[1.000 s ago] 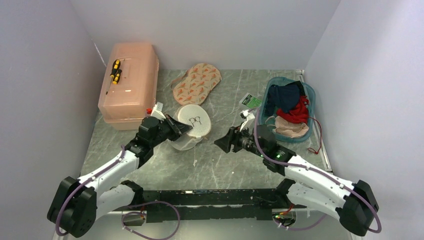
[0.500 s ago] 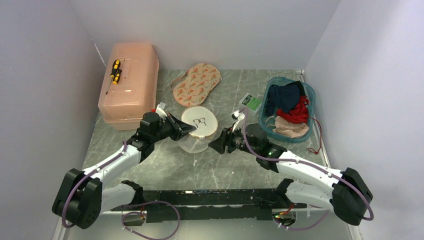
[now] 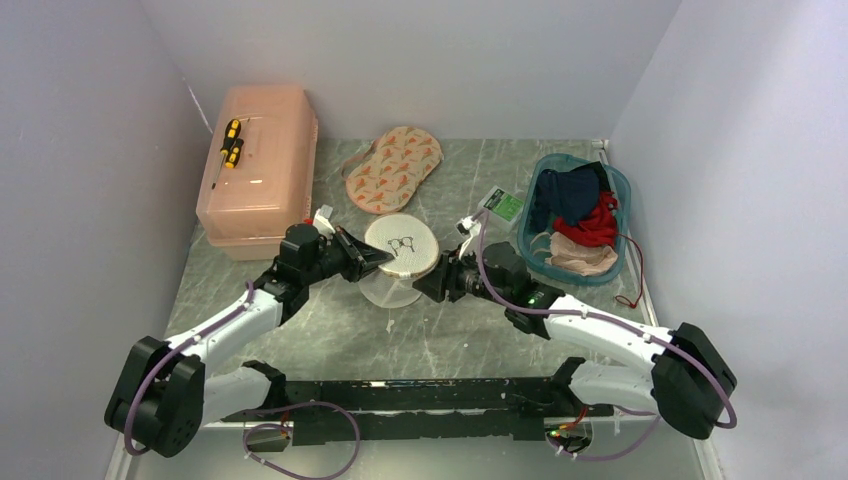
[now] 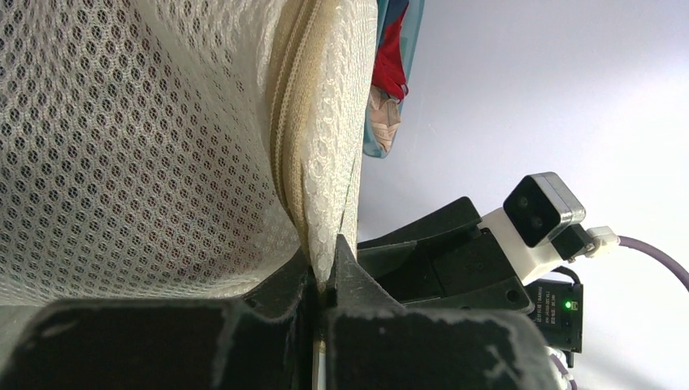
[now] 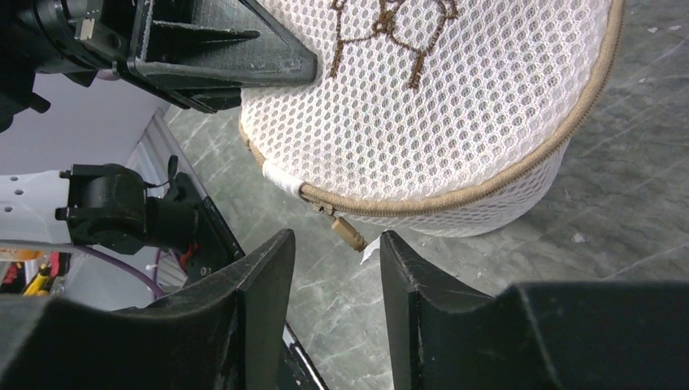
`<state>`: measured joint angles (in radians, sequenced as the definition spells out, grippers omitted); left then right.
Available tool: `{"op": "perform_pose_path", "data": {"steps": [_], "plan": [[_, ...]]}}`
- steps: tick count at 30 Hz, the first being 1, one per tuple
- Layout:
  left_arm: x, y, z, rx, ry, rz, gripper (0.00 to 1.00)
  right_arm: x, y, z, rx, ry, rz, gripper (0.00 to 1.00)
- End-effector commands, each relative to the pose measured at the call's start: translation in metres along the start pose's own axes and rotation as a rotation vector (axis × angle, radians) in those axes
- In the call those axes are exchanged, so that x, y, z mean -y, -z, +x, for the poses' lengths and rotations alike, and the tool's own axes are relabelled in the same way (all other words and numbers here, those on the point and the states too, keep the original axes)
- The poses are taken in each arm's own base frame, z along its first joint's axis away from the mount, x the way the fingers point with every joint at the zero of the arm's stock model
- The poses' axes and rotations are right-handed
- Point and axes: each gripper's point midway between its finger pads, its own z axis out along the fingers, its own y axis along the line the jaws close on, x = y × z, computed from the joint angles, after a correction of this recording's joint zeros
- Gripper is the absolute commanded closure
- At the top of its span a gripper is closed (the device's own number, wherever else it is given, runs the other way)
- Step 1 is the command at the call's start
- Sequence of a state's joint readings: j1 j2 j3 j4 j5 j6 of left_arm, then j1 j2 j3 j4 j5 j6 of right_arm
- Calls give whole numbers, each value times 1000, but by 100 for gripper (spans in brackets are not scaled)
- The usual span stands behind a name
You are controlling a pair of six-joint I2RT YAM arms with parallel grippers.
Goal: Unzip the laundry bag and remove the bra
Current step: Unzip the laundry bag at the center of the board.
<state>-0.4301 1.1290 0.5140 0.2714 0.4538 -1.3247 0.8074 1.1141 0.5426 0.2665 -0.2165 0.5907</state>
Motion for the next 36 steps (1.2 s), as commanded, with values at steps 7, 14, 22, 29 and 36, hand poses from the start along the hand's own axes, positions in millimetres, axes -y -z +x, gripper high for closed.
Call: {"op": "perform_pose_path", "data": {"steps": [7,14,22,29,36], "plan": [[21,2,-1,-14,-26,71,97,-22,-6,-32,78,22,-61,64],[20,2,-2,-11,-27,70,97,-21,-5,-28,66,28,-60,72],[18,1,-2,-13,-23,65,97,-17,-3,-22,56,27,-52,80],[17,1,-2,-10,-26,62,97,-14,-1,-22,54,41,-32,100],[18,1,-1,-25,-44,59,97,7,5,-15,39,65,66,100]]}}
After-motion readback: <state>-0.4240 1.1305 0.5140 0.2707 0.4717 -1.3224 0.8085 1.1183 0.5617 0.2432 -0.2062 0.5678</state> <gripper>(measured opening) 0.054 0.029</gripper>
